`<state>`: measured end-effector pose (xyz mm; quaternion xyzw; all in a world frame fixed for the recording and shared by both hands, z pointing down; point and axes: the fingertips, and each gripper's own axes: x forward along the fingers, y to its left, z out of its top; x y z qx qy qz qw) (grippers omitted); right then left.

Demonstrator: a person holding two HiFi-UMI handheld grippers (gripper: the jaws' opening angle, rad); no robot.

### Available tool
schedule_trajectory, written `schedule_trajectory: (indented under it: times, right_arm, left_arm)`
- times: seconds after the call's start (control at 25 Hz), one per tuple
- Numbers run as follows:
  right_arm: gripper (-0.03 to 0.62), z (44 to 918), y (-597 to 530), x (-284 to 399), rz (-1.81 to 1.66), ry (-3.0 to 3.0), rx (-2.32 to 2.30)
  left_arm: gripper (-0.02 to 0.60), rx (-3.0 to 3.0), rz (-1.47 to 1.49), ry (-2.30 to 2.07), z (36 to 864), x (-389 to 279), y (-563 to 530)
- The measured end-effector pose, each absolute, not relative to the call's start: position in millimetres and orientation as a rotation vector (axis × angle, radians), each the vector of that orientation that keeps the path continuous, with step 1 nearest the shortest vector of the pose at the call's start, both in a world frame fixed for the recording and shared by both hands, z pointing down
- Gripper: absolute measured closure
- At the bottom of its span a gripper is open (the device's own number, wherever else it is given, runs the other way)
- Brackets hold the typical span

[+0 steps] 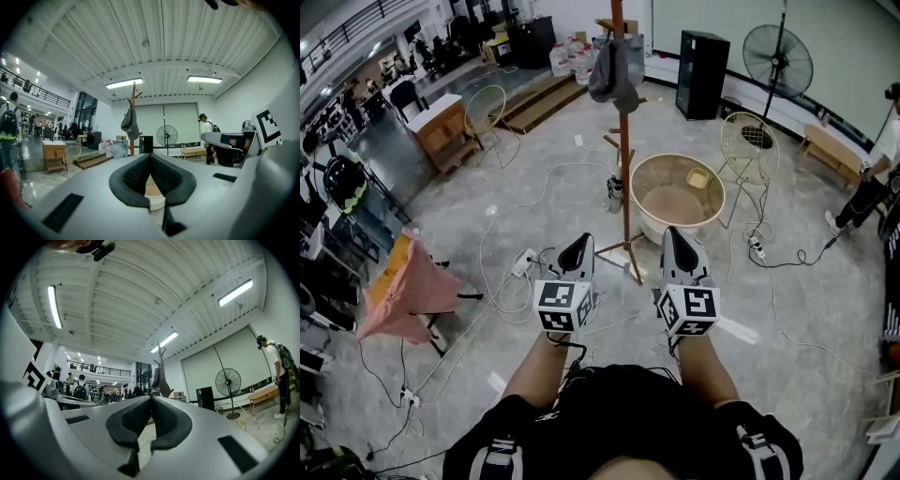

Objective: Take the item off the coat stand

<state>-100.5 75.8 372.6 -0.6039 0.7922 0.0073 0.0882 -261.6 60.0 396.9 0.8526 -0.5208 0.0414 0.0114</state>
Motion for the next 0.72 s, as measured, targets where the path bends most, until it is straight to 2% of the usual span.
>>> schedule_trajectory:
  times: [0.4, 0.72]
  right_arm:
    - [0.577, 386.7, 75.7, -26.2, -0.009, 2.414, -1.761]
    - [0.577, 402.6, 35.8, 3.4, -0.008, 2.412, -1.727]
  left_arm:
    - [0.565, 2.616, 0.164, -1.638, 411.4, -183.6, 62.8]
    - [0.565, 2.664, 0.200, -1.628, 424.2, -143.1, 20.4]
